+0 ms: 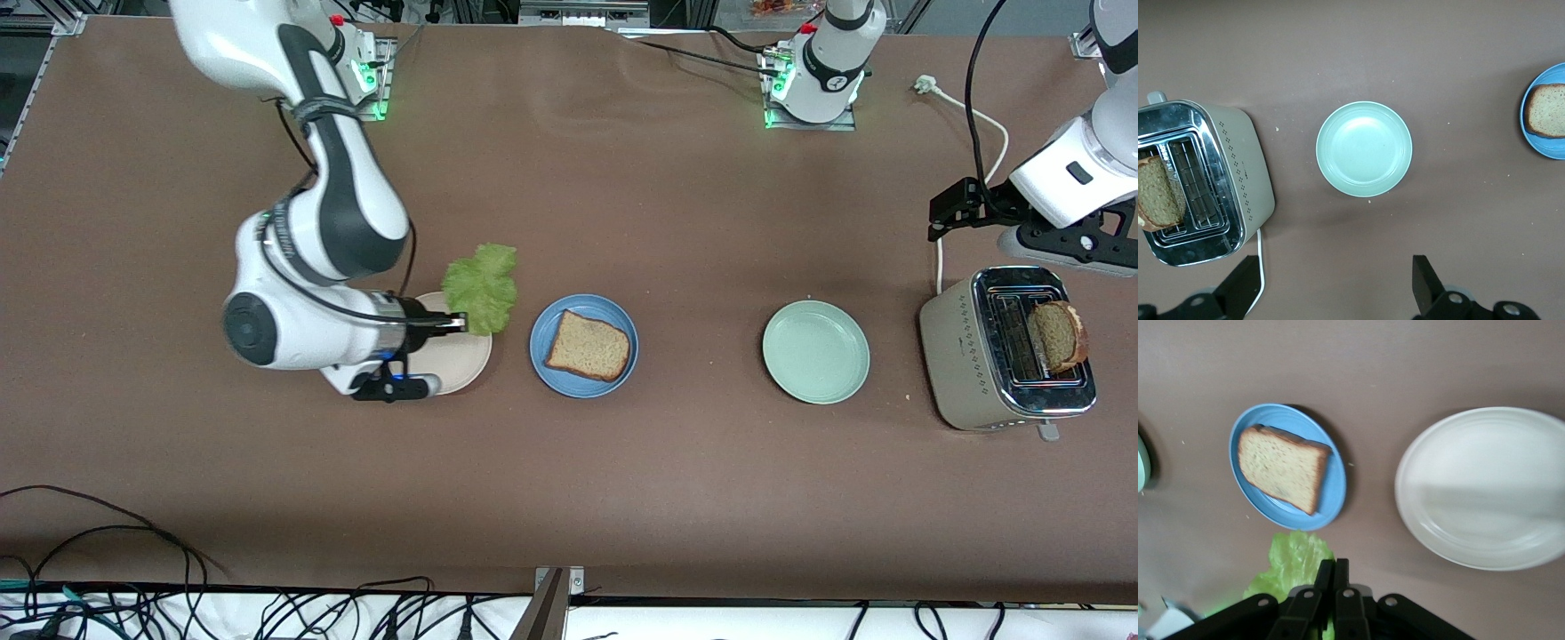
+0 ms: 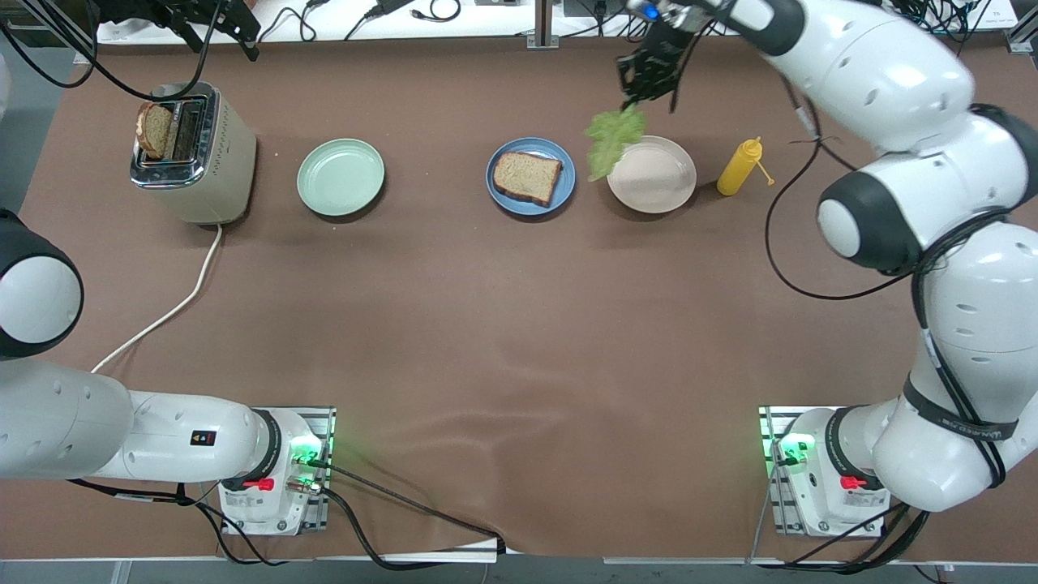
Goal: Make sandwich in blue plate with both arms
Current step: 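Carry the lettuce leaf over the bread on the blue plate, then lower the lettuce onto the bread and open the right gripper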
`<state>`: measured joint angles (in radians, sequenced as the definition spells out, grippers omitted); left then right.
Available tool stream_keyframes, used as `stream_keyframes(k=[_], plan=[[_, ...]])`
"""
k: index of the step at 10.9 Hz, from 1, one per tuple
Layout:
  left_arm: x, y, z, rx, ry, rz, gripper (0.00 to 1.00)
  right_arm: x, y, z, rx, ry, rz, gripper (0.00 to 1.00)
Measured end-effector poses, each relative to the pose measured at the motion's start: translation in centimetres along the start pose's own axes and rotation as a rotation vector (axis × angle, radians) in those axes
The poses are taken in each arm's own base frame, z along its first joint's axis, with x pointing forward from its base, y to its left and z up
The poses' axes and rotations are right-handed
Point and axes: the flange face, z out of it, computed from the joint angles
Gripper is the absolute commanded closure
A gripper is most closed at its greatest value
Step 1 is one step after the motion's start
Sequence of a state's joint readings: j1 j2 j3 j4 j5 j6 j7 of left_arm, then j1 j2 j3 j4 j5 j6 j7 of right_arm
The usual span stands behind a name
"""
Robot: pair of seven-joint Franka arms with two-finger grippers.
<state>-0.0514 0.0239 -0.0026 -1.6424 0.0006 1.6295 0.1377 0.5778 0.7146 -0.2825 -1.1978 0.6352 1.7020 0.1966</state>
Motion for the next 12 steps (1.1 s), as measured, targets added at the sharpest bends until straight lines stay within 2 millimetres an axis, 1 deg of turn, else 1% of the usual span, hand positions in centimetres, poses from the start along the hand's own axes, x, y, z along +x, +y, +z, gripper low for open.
stream_keyframes(k=[2, 5, 6, 7, 8, 9, 10, 12], plan=[[0.0, 0.0, 0.0, 0.0, 0.0, 0.0, 0.0, -0.5, -3.9, 4.1, -0.004, 0.022, 0.066, 1.0], [0.0, 0.0, 0.0, 0.0, 0.0, 0.0, 0.0, -1.6, -9.5, 10.7, -0.013, 0.096, 0.145, 1.0], [0.0, 0.0, 0.0, 0.0, 0.0, 0.0, 0.0, -1.9, -11.0, 13.0, -0.014, 0.124, 0.159, 1.0], [0.0, 0.0, 0.0, 0.0, -0.001, -0.001, 0.0, -2.1, -12.0, 15.6, -0.015, 0.156, 0.165, 1.0], [0.0, 0.0, 0.0, 0.0, -0.001, -0.001, 0.0, -1.9, -12.0, 17.1, -0.017, 0.174, 0.164, 1.0], [0.0, 0.0, 0.0, 0.0, -0.001, -0.001, 0.0, -1.5, -11.5, 18.0, -0.022, 0.183, 0.168, 1.0], [0.0, 0.0, 0.0, 0.0, -0.001, -0.001, 0.0, -0.9, -10.7, 18.5, -0.03, 0.184, 0.168, 1.0], [0.0, 0.0, 0.0, 0.0, -0.001, -0.001, 0.0, 0.1, -9.1, 18.9, -0.046, 0.183, 0.138, 1.0]])
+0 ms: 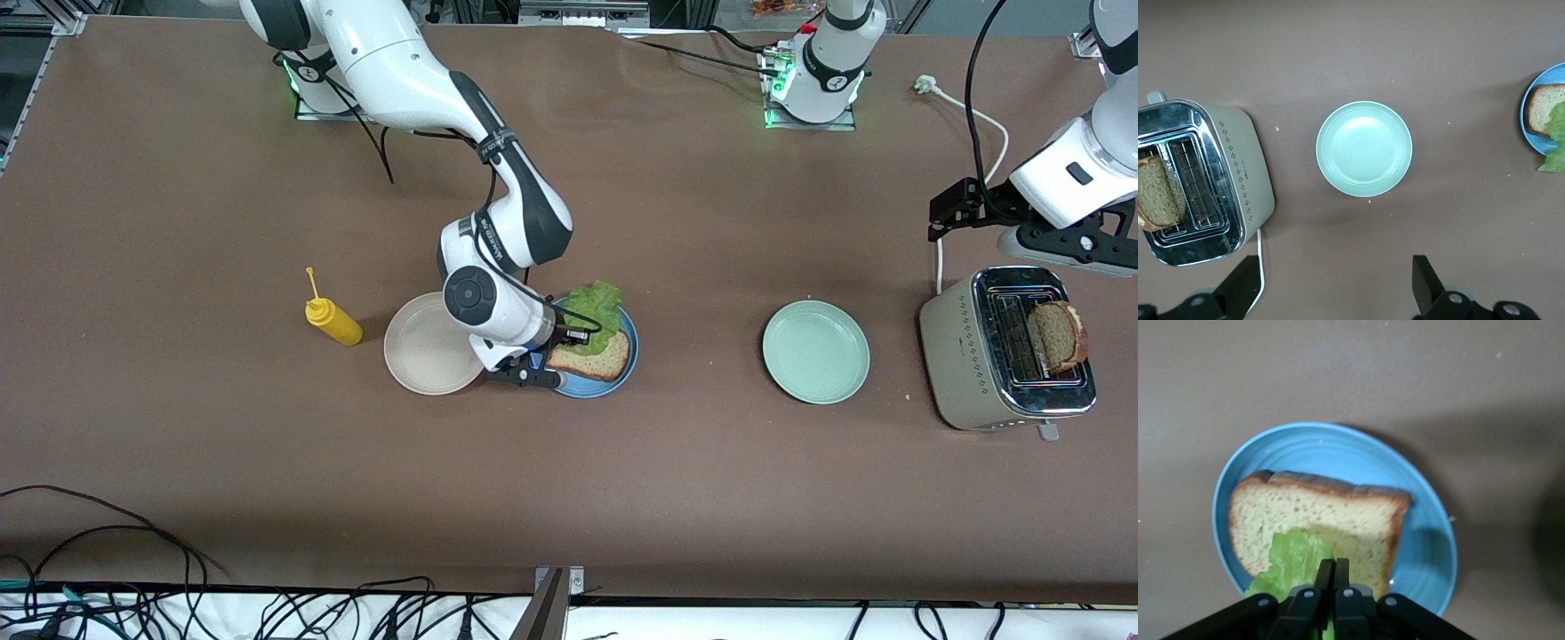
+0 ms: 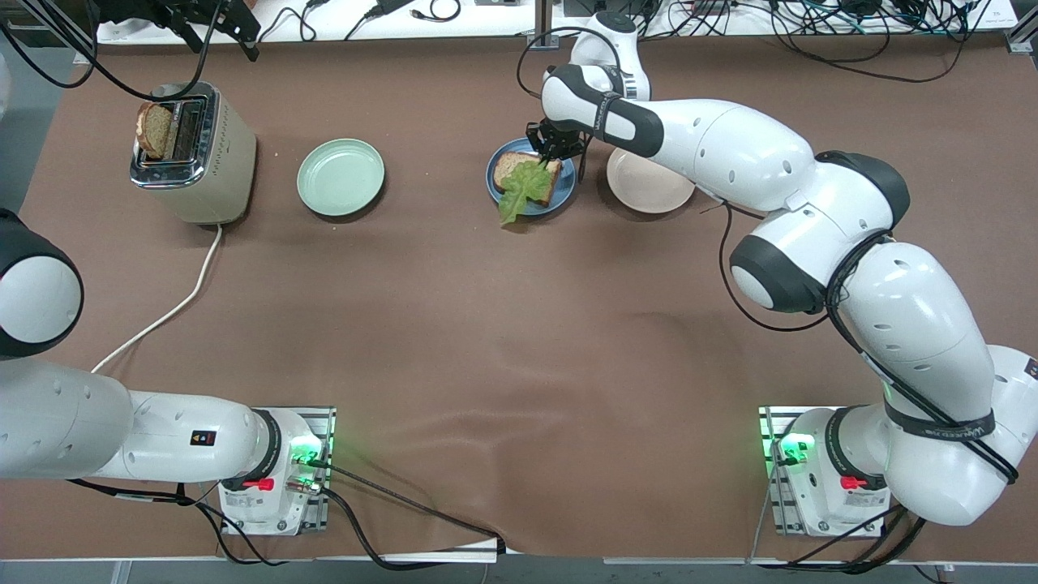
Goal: Make sandwich in blue plate with both arms
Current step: 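Lower the lettuce onto the bread and open the right gripper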
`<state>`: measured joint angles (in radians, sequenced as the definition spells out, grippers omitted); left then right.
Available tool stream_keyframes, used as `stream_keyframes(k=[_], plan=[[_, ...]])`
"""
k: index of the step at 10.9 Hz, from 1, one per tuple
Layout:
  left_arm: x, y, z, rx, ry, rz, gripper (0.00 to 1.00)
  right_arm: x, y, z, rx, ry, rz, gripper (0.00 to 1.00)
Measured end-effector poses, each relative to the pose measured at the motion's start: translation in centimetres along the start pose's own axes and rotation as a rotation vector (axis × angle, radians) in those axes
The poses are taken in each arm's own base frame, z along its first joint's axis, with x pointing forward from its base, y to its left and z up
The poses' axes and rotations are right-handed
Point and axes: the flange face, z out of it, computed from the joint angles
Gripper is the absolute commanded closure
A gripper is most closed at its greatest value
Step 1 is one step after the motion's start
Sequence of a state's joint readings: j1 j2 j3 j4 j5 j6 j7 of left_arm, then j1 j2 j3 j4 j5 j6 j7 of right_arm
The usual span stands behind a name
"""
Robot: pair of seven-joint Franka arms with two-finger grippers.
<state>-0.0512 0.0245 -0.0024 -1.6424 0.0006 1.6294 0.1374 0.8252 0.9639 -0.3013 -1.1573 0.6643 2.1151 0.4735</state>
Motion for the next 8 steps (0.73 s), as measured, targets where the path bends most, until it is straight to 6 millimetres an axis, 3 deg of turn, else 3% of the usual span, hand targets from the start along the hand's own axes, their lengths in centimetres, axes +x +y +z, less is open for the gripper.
stream_keyframes(k=[3, 7, 8], plan=[[0.0, 0.0, 0.0, 0.0, 0.0, 0.0, 0.0, 1.2, 1.3, 0.6, -0.004, 0.013, -0.017, 1.0], [0.0, 0.0, 0.0, 0.0, 0.0, 0.0, 0.0, 1.8, 0.6, -0.1, 0.033, 0.088, -0.024, 1.0], [0.0, 0.0, 0.0, 0.0, 0.0, 0.0, 0.0, 1.9, 0.5, -0.2, 0.041, 0.104, -0.024, 0.59]])
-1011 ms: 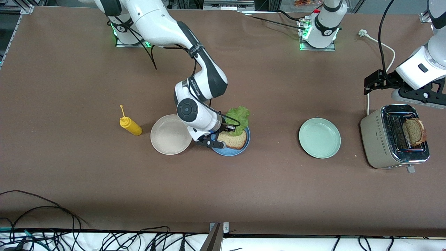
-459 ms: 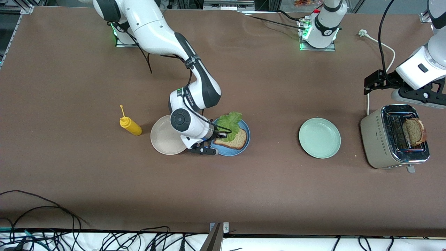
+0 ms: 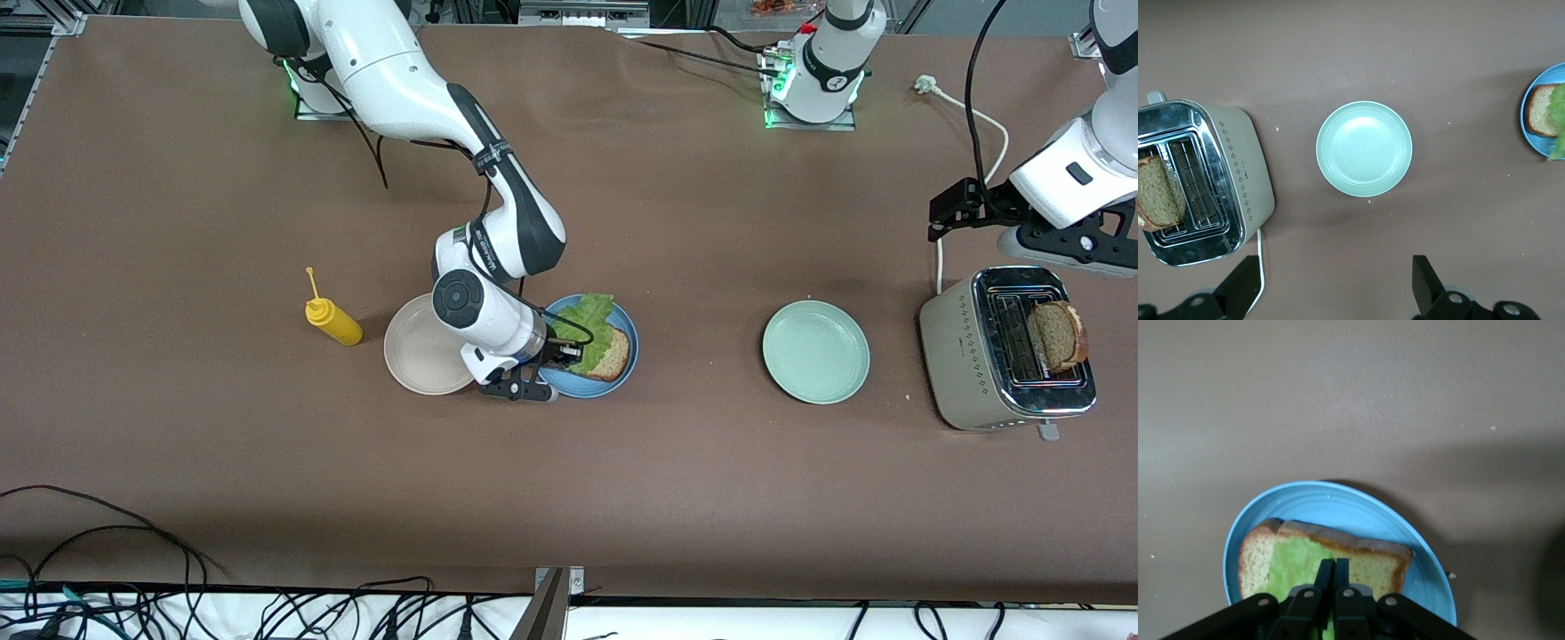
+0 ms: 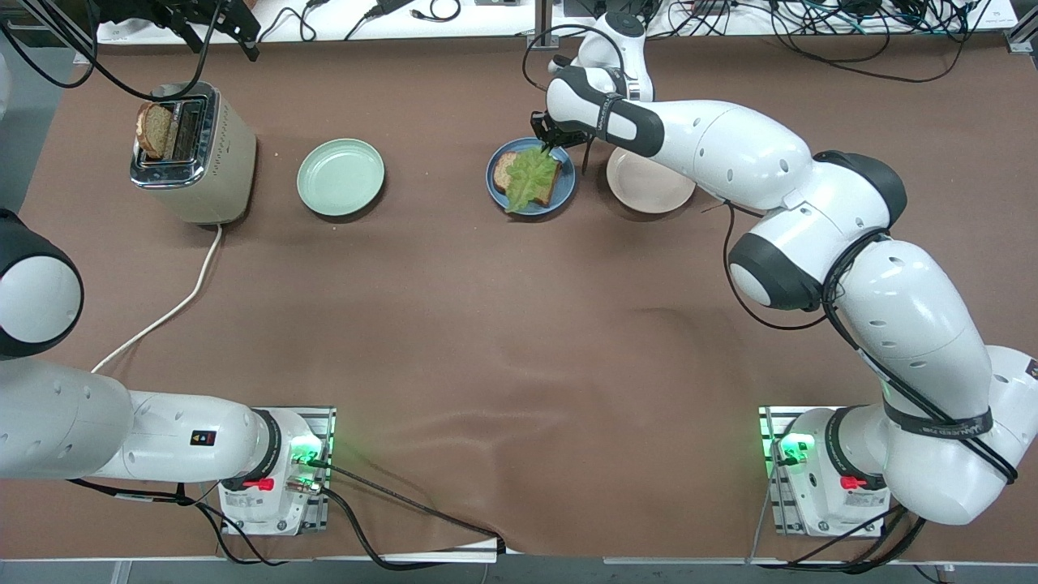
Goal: Make sandwich in blue plate with both arms
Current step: 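Lower the lettuce onto the bread and open the right gripper, then move the right gripper toward the yellow mustard bottle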
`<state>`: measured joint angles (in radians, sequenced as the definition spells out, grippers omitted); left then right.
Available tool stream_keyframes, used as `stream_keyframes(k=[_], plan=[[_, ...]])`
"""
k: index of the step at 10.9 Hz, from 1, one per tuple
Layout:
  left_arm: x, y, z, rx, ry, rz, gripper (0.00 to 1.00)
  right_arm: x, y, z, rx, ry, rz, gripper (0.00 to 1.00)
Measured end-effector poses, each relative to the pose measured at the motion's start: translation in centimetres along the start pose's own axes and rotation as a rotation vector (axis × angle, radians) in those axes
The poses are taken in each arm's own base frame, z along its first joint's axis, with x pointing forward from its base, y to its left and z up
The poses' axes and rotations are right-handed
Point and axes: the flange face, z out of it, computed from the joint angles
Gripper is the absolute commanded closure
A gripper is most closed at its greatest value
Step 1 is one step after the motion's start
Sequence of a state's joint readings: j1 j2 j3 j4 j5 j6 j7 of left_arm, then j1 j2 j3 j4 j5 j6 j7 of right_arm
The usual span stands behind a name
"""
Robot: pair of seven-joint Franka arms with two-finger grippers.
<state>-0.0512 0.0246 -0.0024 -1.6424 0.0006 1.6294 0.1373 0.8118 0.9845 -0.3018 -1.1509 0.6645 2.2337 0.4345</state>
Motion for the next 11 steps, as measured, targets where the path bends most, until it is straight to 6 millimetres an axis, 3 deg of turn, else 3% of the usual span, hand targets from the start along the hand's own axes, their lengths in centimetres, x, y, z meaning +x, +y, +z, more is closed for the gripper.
stream_keyframes(k=[1, 7, 9, 11], plan=[[0.0, 0.0, 0.0, 0.0, 0.0, 0.0, 0.0, 0.1, 0.0, 0.1, 0.003, 0.009, 0.001, 0.01], [0.0, 0.0, 0.0, 0.0, 0.0, 0.0, 0.0, 0.3, 0.1, 0.7, 0.005, 0.032, -0.014, 0.0], [0.0, 0.0, 0.0, 0.0, 0.0, 0.0, 0.0, 1.2, 0.8, -0.4, -0.022, 0.021, -0.045, 0.0], [0.0, 0.0, 0.0, 0.0, 0.0, 0.0, 0.0, 2.4, 1.7, -3.4, -0.061, -0.01, -0.132, 0.0]])
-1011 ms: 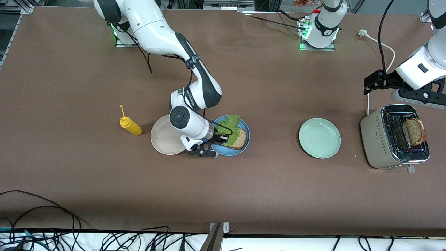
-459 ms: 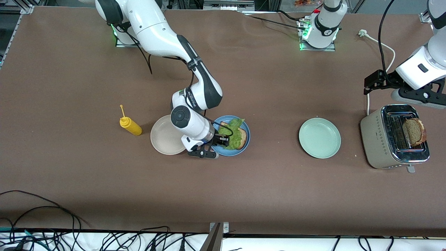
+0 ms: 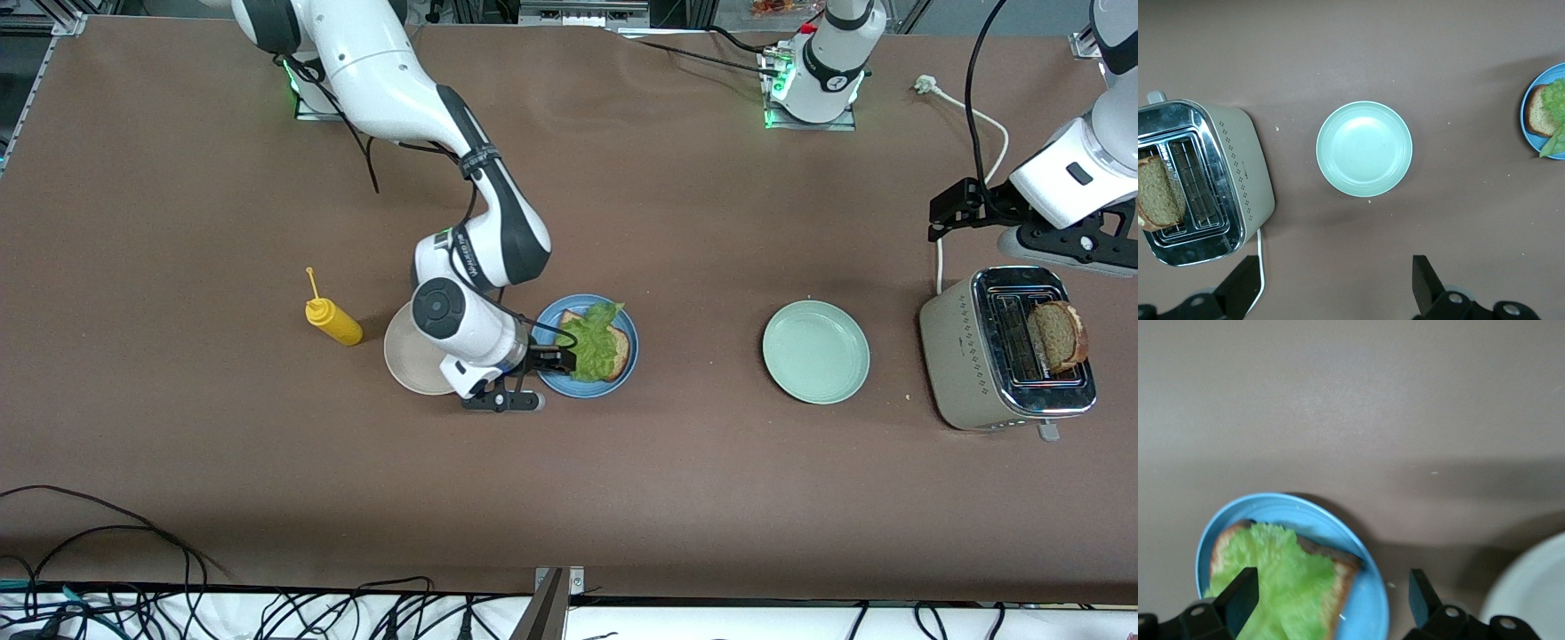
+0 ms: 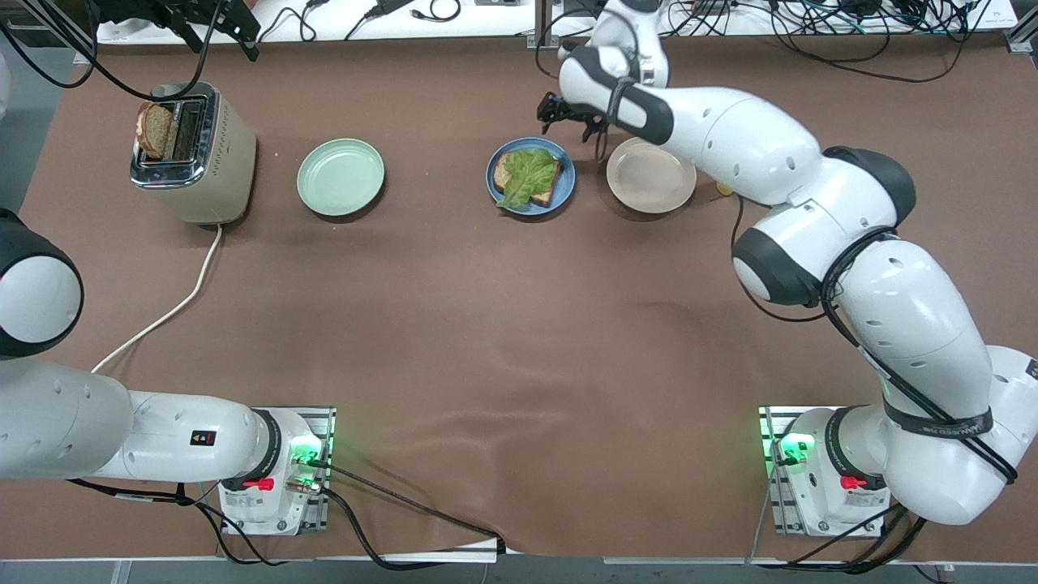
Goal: Make sandwich in blue plate with both arms
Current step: 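Move the right gripper toward the yellow mustard bottle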
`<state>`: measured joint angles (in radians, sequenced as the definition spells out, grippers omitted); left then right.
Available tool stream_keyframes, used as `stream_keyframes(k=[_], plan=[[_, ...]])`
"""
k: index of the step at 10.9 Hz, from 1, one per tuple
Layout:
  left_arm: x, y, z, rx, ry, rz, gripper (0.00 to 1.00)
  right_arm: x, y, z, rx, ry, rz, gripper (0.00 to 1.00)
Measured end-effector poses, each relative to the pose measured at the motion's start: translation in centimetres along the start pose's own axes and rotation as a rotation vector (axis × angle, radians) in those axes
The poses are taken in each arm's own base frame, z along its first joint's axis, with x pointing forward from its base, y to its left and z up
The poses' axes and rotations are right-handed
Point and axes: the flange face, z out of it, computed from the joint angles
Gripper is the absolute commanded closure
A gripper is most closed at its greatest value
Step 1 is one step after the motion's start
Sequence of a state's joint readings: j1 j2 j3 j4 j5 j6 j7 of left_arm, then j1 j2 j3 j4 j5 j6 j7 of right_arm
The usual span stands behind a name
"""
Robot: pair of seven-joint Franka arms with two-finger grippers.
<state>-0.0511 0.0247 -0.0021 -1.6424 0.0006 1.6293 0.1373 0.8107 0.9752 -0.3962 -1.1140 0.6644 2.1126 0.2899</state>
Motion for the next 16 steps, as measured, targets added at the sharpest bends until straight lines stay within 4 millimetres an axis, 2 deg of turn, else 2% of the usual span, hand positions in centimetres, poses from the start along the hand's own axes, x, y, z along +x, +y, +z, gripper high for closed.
stream_keyframes(k=[3, 5, 7, 9, 12, 13, 14, 16], plan=[[0.0, -0.1, 0.0, 0.0, -0.001, -0.002, 0.0, 1.5, 3.3, -7.4, -0.021, -0.067, -0.244, 0.0], [0.0, -0.2, 0.0, 0.0, -0.001, -0.004, 0.0, 2.2, 7.6, -12.2, -0.006, -0.112, -0.324, 0.0], [-0.1, -1.3, 0.2, 0.0, -0.004, -0.022, 0.0, 2.0, 11.9, -15.8, -0.046, -0.177, -0.375, 0.0], [-0.1, -2.9, 0.7, -0.003, -0.012, -0.049, 0.0, 1.1, 14.7, -18.4, -0.06, -0.234, -0.484, 0.0], [-0.1, -2.9, 0.8, -0.003, -0.015, -0.049, 0.0, -0.6, 16.6, -21.9, -0.04, -0.264, -0.717, 0.0], [-0.1, -2.9, 0.8, -0.003, -0.015, -0.049, 0.0, -0.8, 17.8, -22.7, -0.02, -0.266, -0.775, 0.0], [-0.1, -2.9, 0.8, -0.003, -0.015, -0.049, 0.0, -1.0, 19.8, -23.3, 0.005, -0.271, -0.836, 0.0], [0.0, -2.8, 0.8, -0.003, -0.014, -0.047, 0.0, -0.8, 25.3, -24.1, 0.054, -0.274, -0.99, 0.0]])
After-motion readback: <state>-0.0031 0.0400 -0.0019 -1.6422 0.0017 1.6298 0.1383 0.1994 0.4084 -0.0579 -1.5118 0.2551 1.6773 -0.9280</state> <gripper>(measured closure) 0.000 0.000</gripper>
